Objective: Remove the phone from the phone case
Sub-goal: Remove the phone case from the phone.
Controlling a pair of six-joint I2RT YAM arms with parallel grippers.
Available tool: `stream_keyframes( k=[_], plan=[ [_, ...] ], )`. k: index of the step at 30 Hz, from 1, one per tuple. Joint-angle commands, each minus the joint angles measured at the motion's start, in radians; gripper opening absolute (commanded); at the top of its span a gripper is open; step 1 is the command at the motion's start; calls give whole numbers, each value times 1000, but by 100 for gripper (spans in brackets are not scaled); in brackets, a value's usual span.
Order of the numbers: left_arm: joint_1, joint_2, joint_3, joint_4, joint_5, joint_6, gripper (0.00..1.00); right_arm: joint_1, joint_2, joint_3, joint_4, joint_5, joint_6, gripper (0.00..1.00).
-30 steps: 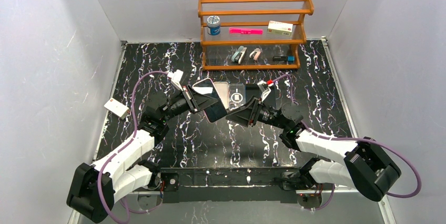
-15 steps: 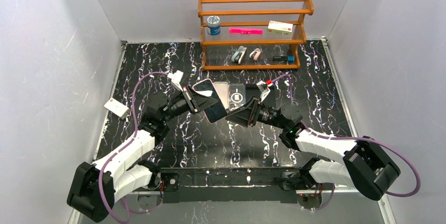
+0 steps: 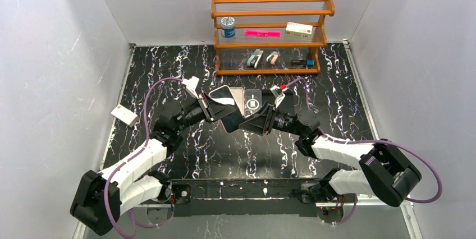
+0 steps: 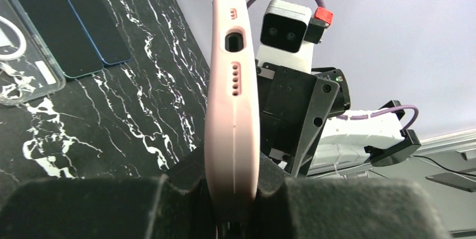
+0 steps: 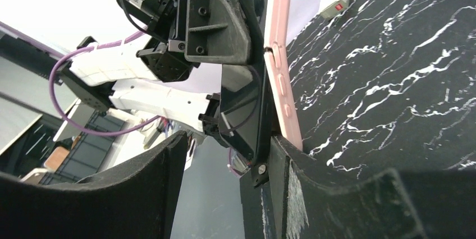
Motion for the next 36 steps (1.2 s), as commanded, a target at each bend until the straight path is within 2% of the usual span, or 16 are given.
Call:
stream_keyframes(
  k=[1,9,17,19,22,26,31,36],
  plan=[
    [-86,2,17,154,74,-76,0,17,35,85,70,-24,-4,62],
    [-140,41,27,214,87,-78,0,17,85,123,106,-54,14,62],
    [-212,93,50,215,138,-36,0,18,126,153,135,-51,24,57],
    [-218,94,52,216,142,-29,0,17,130,155,138,-44,23,53],
    [-218,74,44,217,136,-17,0,18,128,144,140,-25,27,43],
    [-216,13,40,127,63,60,11,17,102,110,132,-3,35,23],
    [-214,-99,81,-167,-112,236,27,16,50,87,74,22,39,1],
    [-210,-218,74,-301,-278,315,49,12,-9,76,26,60,54,1]
  ],
)
